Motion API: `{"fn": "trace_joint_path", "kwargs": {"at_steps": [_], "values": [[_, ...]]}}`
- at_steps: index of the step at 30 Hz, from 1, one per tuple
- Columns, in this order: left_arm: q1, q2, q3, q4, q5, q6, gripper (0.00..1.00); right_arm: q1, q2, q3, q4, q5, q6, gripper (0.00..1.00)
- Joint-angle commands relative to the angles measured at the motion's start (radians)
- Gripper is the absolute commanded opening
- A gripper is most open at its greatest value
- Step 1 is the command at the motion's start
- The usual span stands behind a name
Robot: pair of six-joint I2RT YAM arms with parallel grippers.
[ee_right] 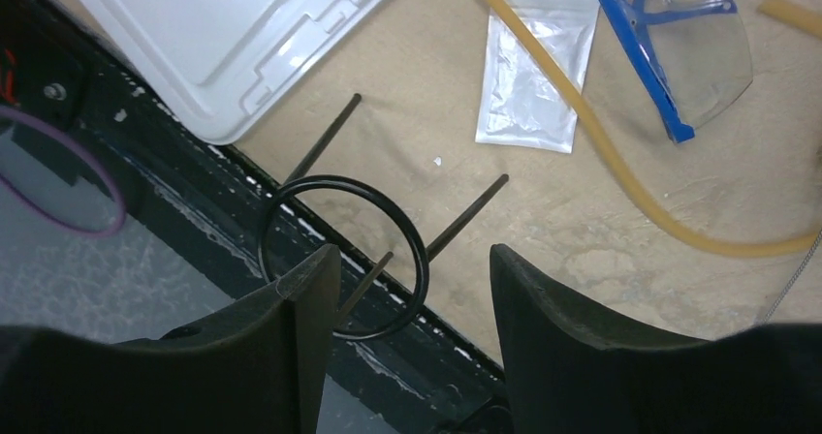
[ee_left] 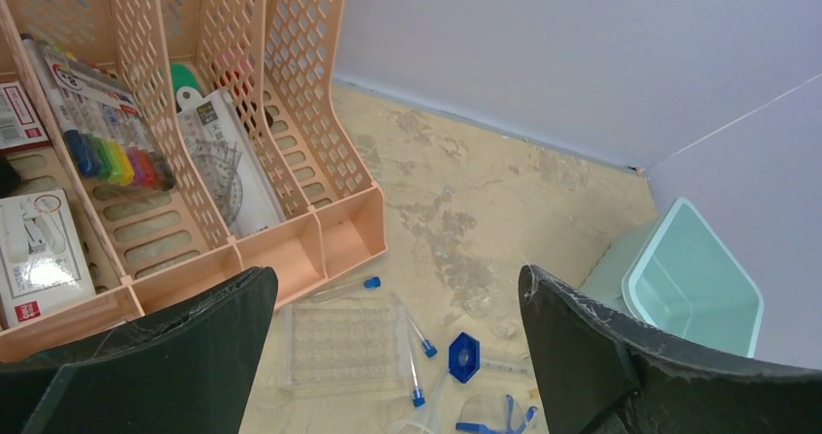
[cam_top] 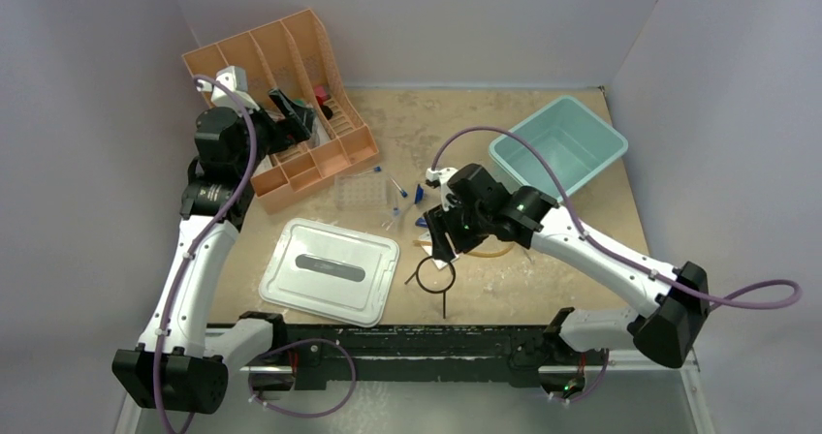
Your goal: Organize the chemistry lab equipment
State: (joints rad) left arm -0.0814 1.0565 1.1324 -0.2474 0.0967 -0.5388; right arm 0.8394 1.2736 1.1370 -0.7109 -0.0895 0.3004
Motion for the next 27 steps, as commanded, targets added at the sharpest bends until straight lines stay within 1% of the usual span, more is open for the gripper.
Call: {"fn": "trace_joint_path", "kwargs": {"at_steps": [1,7,14,17,21,22,25,27], "values": [[-0.007,-0.010,-0.008,0.062,0.005,-0.003,0.94,0.030,0.006,-0.035,0.017,0.042,-0.041,0.58],[-0.007,-0.009,-0.014,0.062,-0.011,-0.013,0.94,0.093,0.040,-0.076,0.043,0.052,-0.106,0.51],[-0.007,0.001,-0.010,0.079,-0.021,-0.022,0.94,0.123,0.072,-0.094,0.057,0.220,-0.115,0.39],[-0.008,0.009,-0.011,0.093,-0.021,-0.028,0.93,0.125,0.083,-0.098,0.053,0.242,-0.147,0.28],[-0.008,0.016,-0.003,0.100,-0.021,-0.029,0.93,0.127,0.079,-0.082,0.044,0.253,-0.186,0.10],[-0.008,0.016,0.000,0.100,-0.023,-0.029,0.93,0.127,0.071,-0.067,0.040,0.250,-0.193,0.07],[-0.008,0.013,0.006,0.103,-0.031,-0.028,0.93,0.126,0.041,-0.019,0.019,0.219,-0.212,0.00],[-0.007,0.014,0.014,0.100,-0.033,-0.023,0.93,0.127,0.016,0.025,-0.012,0.191,-0.211,0.00]]}}
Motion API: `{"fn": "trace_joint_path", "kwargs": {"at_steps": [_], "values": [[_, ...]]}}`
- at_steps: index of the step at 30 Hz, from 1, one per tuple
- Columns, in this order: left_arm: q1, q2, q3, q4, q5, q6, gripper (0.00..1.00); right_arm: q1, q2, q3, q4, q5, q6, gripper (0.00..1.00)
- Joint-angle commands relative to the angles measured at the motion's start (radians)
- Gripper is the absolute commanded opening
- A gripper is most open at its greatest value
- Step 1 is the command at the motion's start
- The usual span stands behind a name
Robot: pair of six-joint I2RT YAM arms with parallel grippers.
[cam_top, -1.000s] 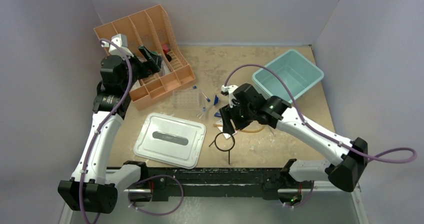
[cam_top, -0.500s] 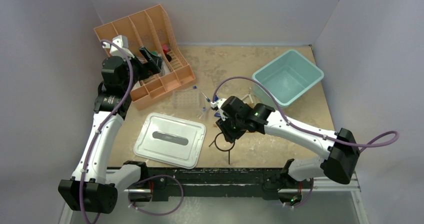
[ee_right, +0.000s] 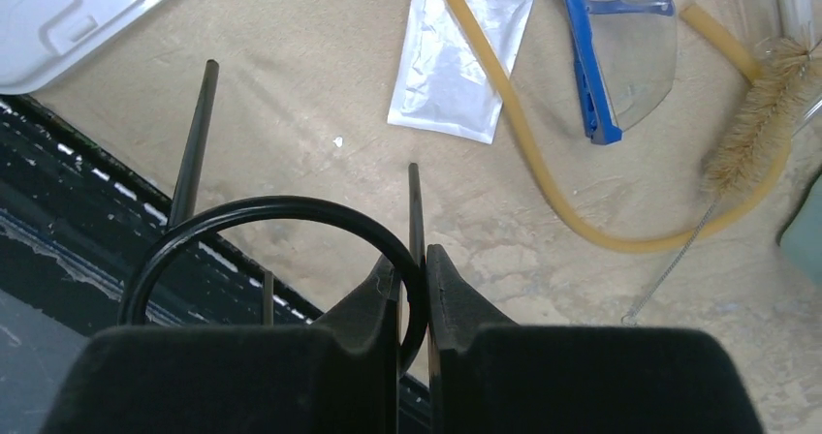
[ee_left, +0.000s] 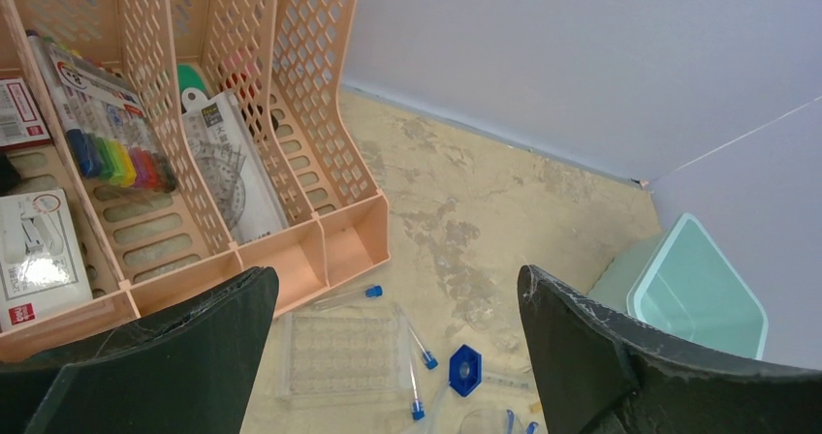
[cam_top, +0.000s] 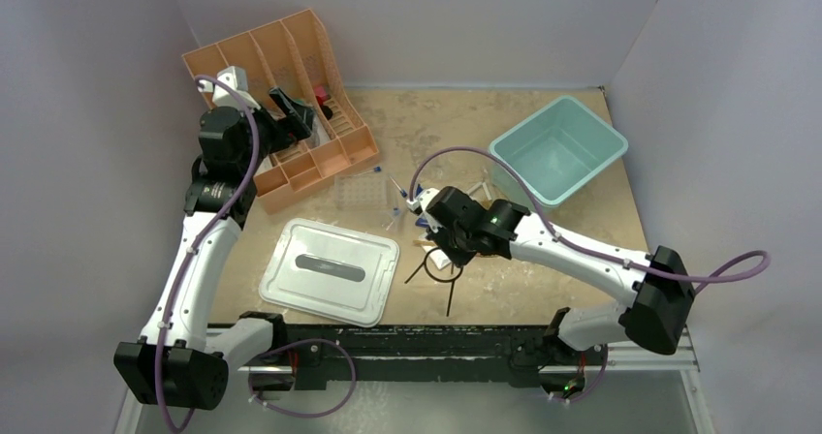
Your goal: Organize the chemistry lab equipment
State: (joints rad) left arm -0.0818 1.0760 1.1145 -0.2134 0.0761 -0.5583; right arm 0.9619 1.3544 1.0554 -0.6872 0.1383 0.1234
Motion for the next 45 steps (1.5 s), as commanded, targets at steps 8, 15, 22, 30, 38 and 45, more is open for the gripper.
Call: {"fn": "trace_joint_path", "kwargs": {"at_steps": [8,15,22,30,38,45], "values": [[-0.007,-0.010,0.043,0.061,0.010,0.014,0.93,-0.051,-0.159,0.275,-0.017,-0.032,-0.036,0.00],[-0.006,-0.040,0.052,-0.009,-0.032,0.029,0.93,-0.287,-0.128,0.421,0.074,-0.031,0.007,0.00],[-0.017,-0.081,0.054,-0.107,-0.086,0.062,0.92,-0.521,-0.004,0.640,0.080,0.044,0.077,0.00],[-0.082,-0.115,0.036,-0.130,-0.152,0.090,0.92,-0.781,0.117,0.741,0.017,0.135,0.136,0.00],[-0.088,-0.090,-0.001,-0.083,-0.158,0.090,0.92,-0.982,0.229,0.751,-0.087,0.224,0.239,0.00],[-0.088,0.077,0.073,-0.027,-0.157,0.075,0.91,-1.060,0.318,0.751,-0.088,0.267,0.229,0.00]]}}
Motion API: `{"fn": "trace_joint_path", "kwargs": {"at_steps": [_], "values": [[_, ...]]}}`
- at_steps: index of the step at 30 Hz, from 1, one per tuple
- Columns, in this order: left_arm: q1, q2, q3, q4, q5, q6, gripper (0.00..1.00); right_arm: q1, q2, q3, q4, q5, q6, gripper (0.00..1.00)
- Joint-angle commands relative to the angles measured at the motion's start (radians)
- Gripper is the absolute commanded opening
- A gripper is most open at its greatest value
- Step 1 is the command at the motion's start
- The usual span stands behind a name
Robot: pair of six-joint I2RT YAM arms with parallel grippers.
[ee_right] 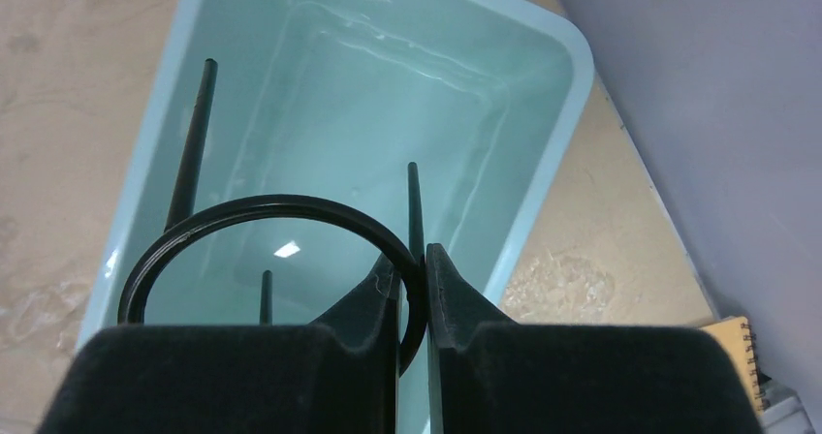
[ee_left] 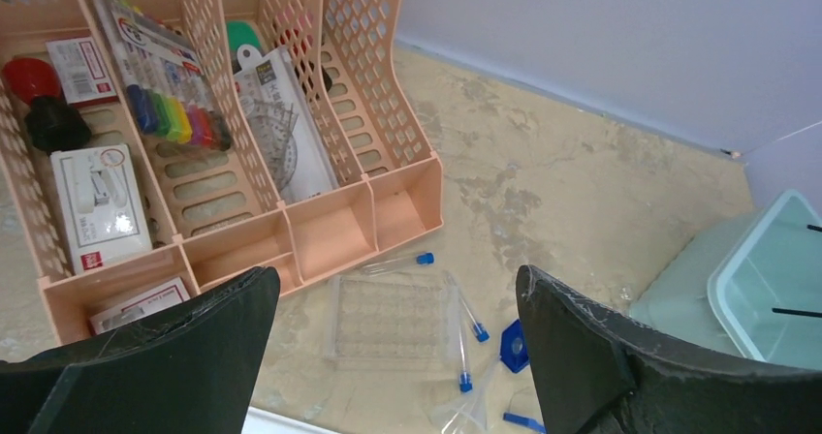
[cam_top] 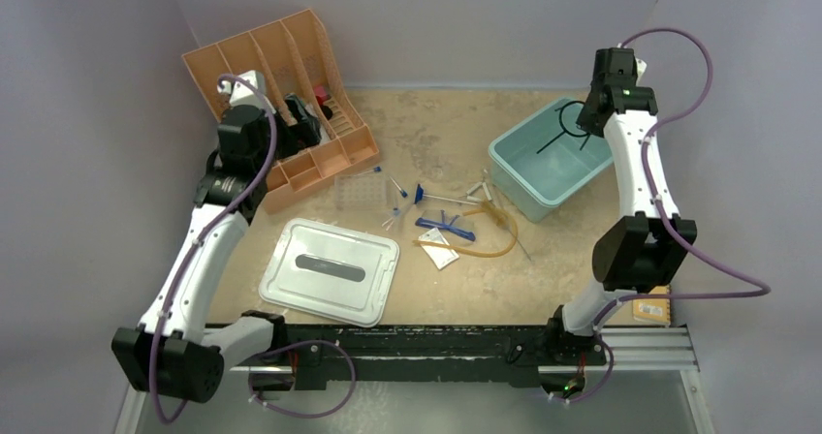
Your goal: Organize the chemistry lab equipment
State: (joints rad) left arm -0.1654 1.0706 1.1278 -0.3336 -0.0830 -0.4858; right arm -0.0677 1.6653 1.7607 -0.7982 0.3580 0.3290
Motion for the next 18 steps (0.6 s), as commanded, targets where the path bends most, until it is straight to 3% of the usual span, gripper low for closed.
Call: {"fn": "trace_joint_path", "kwargs": {"at_steps": [1,11,18], "values": [[-0.005,0.108,0.071,0.107,0.010,-0.006,0.91,-0.043,0.025,0.053,0.023,0.024,0.028,0.00],[-0.005,0.251,0.155,0.212,0.069,-0.025,0.90,-0.058,0.211,0.099,0.019,0.008,0.082,0.00],[-0.004,0.291,0.192,0.204,0.066,0.015,0.90,-0.059,0.379,0.241,-0.006,0.053,0.065,0.00]]}}
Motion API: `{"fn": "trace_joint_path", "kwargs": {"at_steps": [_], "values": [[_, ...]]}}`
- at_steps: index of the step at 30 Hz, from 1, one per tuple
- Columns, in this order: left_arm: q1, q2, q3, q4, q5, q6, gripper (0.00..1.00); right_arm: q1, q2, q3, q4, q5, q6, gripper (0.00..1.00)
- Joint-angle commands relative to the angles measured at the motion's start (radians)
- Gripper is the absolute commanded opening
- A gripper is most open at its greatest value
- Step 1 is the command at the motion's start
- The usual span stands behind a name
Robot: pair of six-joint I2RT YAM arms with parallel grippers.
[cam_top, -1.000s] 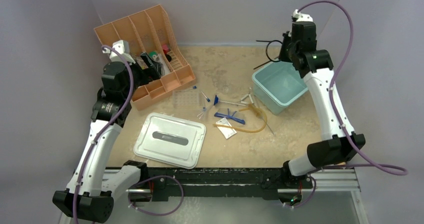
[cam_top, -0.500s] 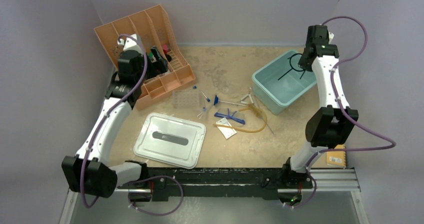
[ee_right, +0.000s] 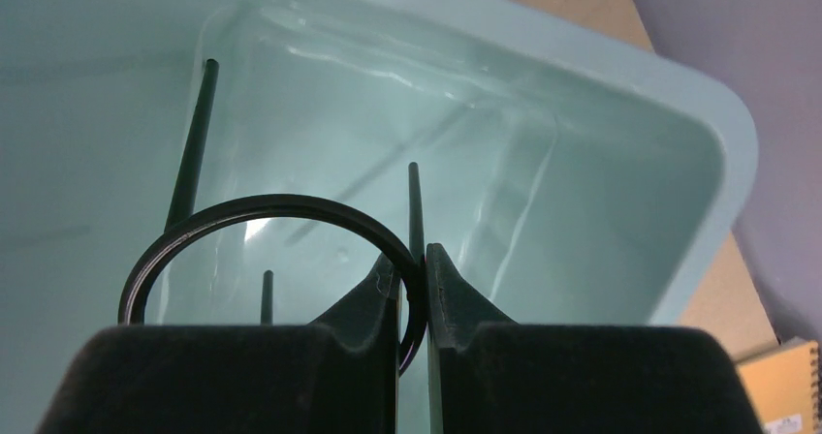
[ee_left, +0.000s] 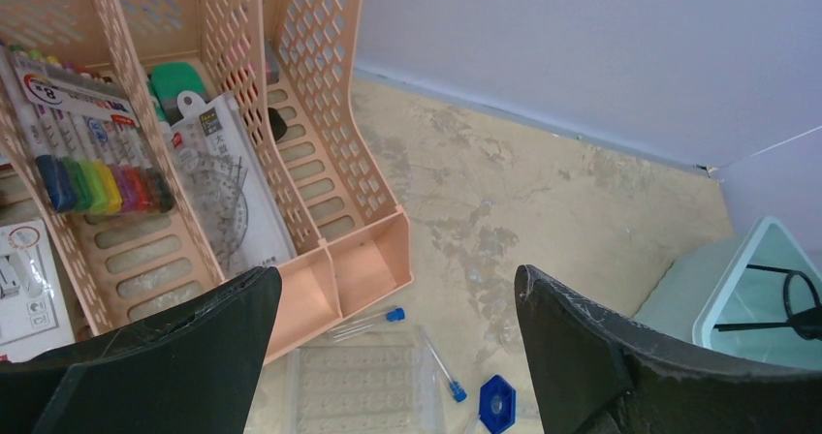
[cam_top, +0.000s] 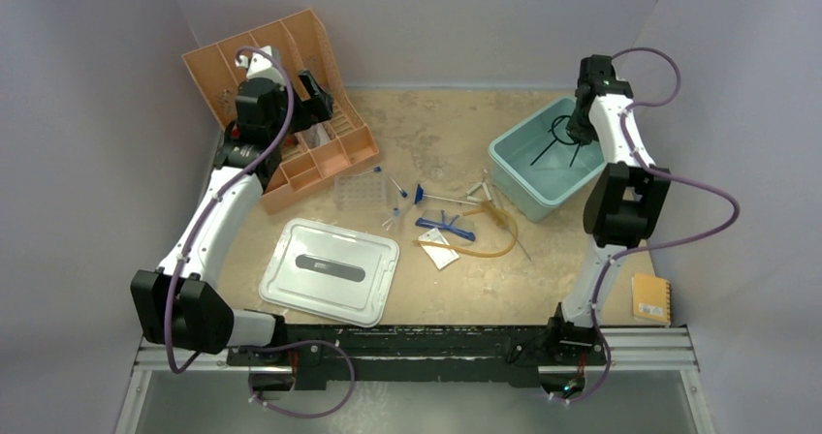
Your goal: Organize the chemistry lab equipment
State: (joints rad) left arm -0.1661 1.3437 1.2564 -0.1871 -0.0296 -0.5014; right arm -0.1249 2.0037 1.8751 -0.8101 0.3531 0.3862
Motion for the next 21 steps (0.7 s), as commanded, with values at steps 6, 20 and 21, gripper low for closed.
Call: {"fn": "trace_joint_path", "kwargs": {"at_steps": [6,20,21], "values": [[-0.004,0.049,0.086,0.052,0.023,0.049,0.90,-0.002,0.123,0.199,0.001,0.116,-0.047,0.00],[-0.004,0.046,0.091,0.042,0.021,0.071,0.90,-0.002,0.126,0.274,0.075,-0.050,-0.188,0.47],[-0.004,0.039,0.085,0.044,0.019,0.070,0.90,-0.002,0.114,0.279,0.068,-0.060,-0.188,0.49]]}}
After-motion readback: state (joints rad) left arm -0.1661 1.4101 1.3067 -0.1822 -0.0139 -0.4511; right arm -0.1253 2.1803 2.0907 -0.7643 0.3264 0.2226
